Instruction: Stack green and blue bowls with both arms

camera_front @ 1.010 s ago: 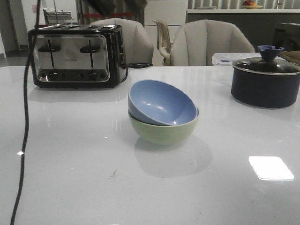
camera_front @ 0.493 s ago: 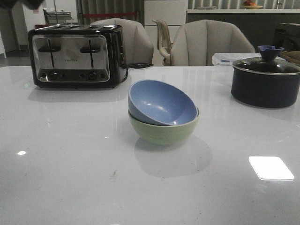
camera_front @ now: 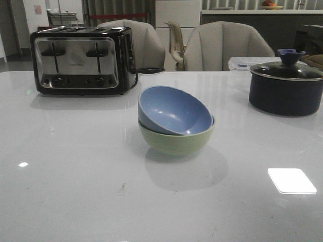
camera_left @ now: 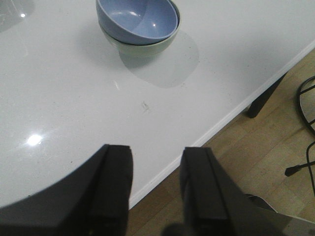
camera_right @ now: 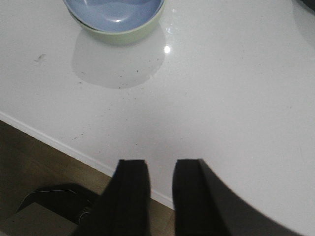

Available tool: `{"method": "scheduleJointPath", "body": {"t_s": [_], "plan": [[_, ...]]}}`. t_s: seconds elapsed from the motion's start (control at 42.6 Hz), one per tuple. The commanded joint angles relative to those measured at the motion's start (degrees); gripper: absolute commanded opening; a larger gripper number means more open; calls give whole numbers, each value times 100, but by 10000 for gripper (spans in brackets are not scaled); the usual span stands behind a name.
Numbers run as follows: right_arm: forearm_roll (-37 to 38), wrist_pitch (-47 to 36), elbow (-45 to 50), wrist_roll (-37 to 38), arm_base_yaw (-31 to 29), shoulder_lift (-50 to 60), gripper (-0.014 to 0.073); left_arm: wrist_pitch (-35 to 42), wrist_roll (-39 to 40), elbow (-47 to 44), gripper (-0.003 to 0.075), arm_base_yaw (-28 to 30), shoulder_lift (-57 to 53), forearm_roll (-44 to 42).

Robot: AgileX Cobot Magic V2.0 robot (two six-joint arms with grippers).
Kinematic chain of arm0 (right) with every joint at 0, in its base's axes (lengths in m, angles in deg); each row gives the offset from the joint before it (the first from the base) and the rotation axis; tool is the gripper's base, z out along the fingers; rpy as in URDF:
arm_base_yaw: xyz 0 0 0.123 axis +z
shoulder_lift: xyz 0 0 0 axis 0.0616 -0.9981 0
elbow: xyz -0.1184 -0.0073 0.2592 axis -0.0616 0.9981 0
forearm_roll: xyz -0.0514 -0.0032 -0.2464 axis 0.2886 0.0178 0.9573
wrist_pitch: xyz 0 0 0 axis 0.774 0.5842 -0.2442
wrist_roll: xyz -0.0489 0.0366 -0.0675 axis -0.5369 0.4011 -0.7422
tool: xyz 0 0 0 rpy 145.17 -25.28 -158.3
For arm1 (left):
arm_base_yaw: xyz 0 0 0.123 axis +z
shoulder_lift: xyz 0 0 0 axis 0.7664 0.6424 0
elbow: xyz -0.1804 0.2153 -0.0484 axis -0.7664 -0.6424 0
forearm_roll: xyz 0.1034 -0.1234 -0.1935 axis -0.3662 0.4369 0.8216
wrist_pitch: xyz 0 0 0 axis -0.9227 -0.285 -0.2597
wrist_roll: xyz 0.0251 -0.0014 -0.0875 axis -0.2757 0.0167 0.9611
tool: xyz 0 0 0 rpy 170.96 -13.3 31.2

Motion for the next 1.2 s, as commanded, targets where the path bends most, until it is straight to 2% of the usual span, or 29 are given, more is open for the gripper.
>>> {"method": "scheduleJointPath", "body": {"t_s": [0.0,0.094,0.164,0.775,0.845,0.963,1.174], "plan": [[40,-307,-154,-9,-7,41,123,476,5,129,213,-39,-32,-21],[40,-307,-154,-9,-7,41,32,476,5,129,137,-39,-32,-180],[40,-312,-154,-9,-7,41,38,476,5,129,97,-39,-32,-287],[40,-317,-154,-9,-7,22,34,476,5,129,102,-39,-32,-404],[40,-317,-154,-9,-7,22,34,534,5,106,102,-39,-65,-750],[40,-317,-154,-9,-7,22,34,934,5,-174,102,206,-497,-952],[40,-317,-154,-9,-7,22,34,2451,5,-1439,102,1234,-1909,-930]]}}
